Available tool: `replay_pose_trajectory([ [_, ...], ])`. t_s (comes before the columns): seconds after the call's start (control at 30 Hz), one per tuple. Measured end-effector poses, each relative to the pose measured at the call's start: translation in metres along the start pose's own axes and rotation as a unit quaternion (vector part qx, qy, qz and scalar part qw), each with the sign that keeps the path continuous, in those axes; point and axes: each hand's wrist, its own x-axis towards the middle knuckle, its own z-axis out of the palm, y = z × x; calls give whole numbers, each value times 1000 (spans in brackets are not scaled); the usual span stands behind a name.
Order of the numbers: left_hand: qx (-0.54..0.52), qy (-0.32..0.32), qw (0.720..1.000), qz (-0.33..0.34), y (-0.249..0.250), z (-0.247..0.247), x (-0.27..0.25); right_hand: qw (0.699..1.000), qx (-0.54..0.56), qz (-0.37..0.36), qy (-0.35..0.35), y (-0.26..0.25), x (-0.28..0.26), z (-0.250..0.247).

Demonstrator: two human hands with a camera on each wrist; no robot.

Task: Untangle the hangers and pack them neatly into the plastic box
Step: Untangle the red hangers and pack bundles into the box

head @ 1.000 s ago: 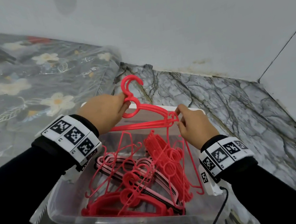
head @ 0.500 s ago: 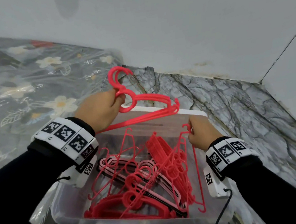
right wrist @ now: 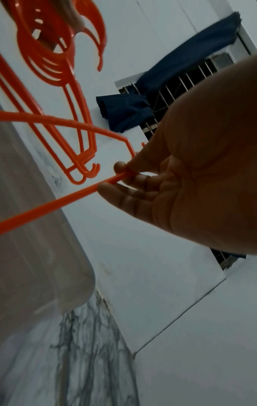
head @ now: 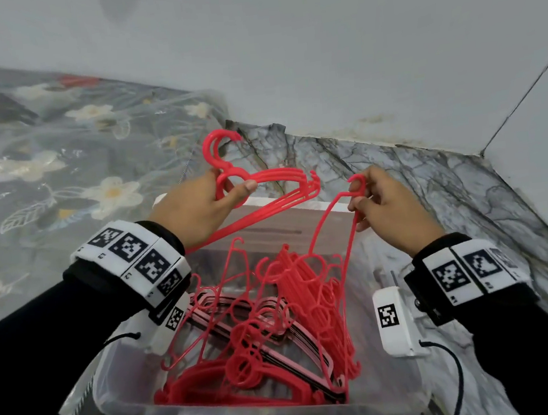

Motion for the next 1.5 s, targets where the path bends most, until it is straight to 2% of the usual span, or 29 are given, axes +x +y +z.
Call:
replay_pose_trajectory([
  [0.1, -32, -28, 999, -3, 8, 5, -2, 998, 57, 17, 21, 0, 2, -3],
  [0.23, 3, -87, 996, 31, 15, 14, -9, 995, 85, 30, 38, 1, 5, -6],
  [0.43, 22, -141, 985, 100, 16, 29, -11, 997, 70, -15, -9, 0, 1, -3],
  [0.57, 30, -161, 979, 121, 14, 33, -11, 999, 21, -46, -13, 0, -2, 1],
  [0.67, 51, -143, 980, 129, 8, 36, -10, 996, -50, -70, -32, 1, -7, 10],
  [0.73, 50, -127, 983, 122, 6, 37, -9, 985, -130, -101, -60, 2, -12, 20],
  [0.87, 61, -126, 985, 97, 5, 35, -5, 961, -193, -133, -145, 3, -23, 44],
  [0.97, 67, -123, 988, 68, 4, 33, -7, 949, -224, -146, -168, 2, -24, 51],
  [1.03, 69, -115, 990, 49, 5, 30, -8, 956, -204, -131, -166, -1, -21, 43],
  [1.13, 76, -100, 992, 14, 8, 26, -9, 975, -157, -103, -121, -3, -9, 19],
  [1.23, 50, -105, 993, -11, 10, 23, -11, 996, -1, -55, -76, -1, 1, -3],
  [1.33, -13, -119, 992, -32, 15, 20, -13, 987, 159, 0, -23, 2, 5, -12],
  [1.5, -117, -117, 984, -66, 30, 16, -14, 956, 281, 76, 30, 5, 5, -15],
])
